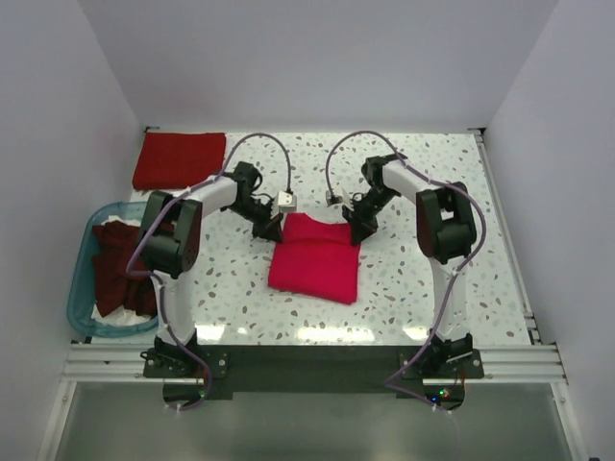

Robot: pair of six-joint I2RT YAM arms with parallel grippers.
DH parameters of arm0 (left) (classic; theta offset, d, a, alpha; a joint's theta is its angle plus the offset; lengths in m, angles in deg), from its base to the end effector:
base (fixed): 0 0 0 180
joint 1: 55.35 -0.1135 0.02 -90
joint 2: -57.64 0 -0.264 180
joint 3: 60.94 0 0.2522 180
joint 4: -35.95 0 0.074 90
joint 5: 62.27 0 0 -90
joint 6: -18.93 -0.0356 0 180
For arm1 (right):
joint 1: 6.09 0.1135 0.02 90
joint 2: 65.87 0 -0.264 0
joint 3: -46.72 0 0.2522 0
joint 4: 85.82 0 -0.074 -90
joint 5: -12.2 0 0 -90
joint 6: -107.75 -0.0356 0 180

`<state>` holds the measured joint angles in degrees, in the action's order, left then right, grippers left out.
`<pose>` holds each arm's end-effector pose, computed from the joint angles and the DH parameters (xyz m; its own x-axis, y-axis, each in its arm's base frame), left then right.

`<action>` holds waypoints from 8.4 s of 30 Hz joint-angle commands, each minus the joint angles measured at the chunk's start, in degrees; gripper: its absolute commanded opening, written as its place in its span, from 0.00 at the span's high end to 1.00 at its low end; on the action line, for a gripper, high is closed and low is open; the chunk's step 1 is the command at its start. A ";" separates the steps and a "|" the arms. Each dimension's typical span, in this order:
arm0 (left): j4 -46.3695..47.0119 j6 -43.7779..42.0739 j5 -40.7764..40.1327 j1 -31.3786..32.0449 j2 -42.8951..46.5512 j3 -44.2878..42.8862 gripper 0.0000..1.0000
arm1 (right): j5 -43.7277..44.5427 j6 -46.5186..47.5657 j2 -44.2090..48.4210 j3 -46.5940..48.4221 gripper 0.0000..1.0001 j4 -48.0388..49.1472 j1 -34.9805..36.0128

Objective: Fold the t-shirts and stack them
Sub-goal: Fold the tshirt

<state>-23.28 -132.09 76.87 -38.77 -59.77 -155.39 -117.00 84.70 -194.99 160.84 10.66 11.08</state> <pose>0.3632 -0.1362 0.1531 -0.2106 0.6598 -0.7213 0.9688 0.0423 -0.2442 0.3900 0.1440 0.1526 -0.2418 -0.8210 -0.5171 -0.9240 0.0321 0.3811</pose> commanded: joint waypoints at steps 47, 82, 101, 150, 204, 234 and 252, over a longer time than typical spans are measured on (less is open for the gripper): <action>23.85 2.22 -2.56 15.59 10.08 9.58 1.00 | -15.73 -49.48 -2.17 -4.92 0.90 29.59 6.03; 52.42 -0.77 -10.04 14.89 18.79 20.48 1.00 | -20.57 -38.92 -13.26 5.99 0.86 12.19 6.12; 45.74 3.79 -5.82 15.15 37.41 29.34 0.51 | -6.68 -36.46 -4.56 8.71 0.61 11.31 8.14; 6.27 27.96 0.69 -0.49 -5.82 -10.46 0.46 | 4.57 -35.32 0.54 2.82 0.38 4.90 -3.37; 36.86 63.81 -4.67 -7.96 15.69 9.38 0.44 | 12.83 -47.89 19.04 0.47 0.43 20.80 -2.41; 46.89 76.32 8.95 -1.98 15.87 32.53 0.44 | -1.31 -49.03 21.87 -34.98 0.75 25.57 -4.78; 30.01 81.67 -14.25 -13.58 34.70 31.55 0.30 | 34.79 -45.00 32.45 -27.51 0.52 44.18 34.84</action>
<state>11.49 -51.78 67.67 -50.97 -24.71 -121.86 -94.62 34.85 -159.19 130.26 51.75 42.95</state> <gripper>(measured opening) 0.694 0.474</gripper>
